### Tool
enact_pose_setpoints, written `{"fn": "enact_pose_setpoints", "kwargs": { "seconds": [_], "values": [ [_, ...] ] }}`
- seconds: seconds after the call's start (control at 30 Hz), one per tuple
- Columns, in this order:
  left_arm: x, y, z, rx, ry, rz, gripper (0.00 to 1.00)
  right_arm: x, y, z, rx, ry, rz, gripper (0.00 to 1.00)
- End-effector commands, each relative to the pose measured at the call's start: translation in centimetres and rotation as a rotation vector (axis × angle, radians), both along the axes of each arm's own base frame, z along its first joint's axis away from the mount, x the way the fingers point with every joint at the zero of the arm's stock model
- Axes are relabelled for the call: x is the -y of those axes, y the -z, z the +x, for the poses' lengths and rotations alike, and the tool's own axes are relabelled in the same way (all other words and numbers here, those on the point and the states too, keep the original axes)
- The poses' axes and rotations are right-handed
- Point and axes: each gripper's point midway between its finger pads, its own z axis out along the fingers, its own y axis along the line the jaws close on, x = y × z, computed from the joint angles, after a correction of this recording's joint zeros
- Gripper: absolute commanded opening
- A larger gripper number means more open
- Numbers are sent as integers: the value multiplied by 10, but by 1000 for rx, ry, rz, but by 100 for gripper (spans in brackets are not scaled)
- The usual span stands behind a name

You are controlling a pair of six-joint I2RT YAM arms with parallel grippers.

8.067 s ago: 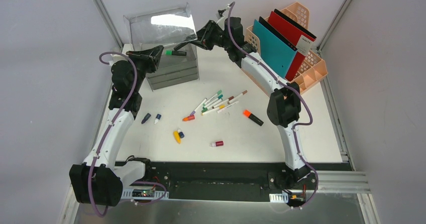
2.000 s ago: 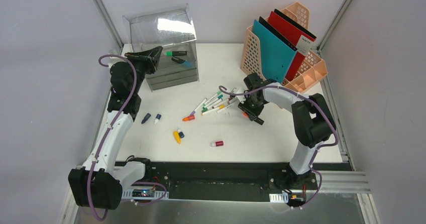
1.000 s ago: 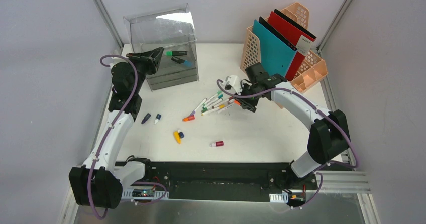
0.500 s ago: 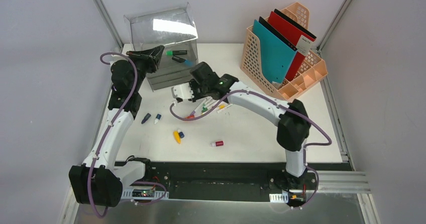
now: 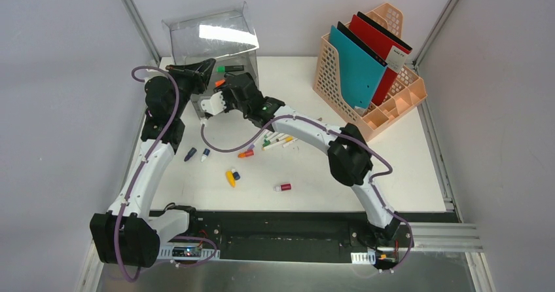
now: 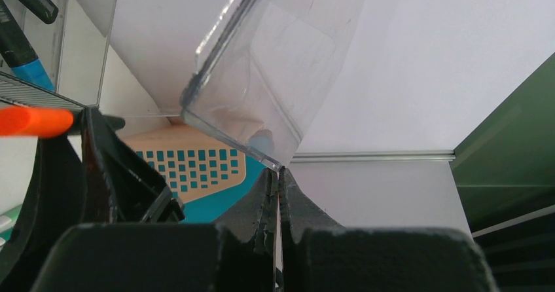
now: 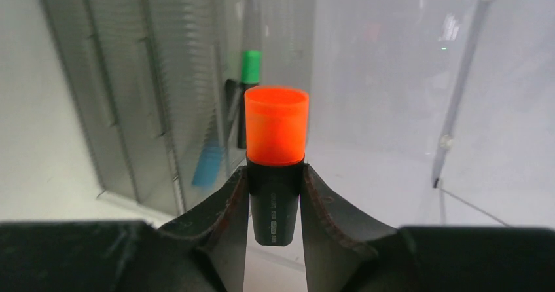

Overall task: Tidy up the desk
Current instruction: Place the stationery in the storage box, then close the storage box at the center of the board.

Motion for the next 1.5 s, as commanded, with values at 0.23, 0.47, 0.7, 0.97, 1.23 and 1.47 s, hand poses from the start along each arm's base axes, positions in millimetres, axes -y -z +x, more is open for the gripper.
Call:
{"fn": "enact_pose_setpoints", "kwargs": {
  "seconds": [0.23,0.47,0.7,0.97,1.23,1.47],
  "values": [
    [5,-30,-3,82,21,6,0,-29,-70,64,231,49,250,5],
    [5,-29,-3,80,22,5,0,-23,-48,74,188,52,262,86],
    [5,-28,-1,74,18,10,0,-23,-53,56,166,15,274,99],
    [4,-29,0,76,16,10,0,-33,-36,21,80,-35,213,99],
    [3,-30,-2,73,12,11,0,-43,-25,-17,51,-67,158,99],
    [3,-31,-3,75,10,11,0,-31,-8,-52,-9,-75,39,99]
  ]
}}
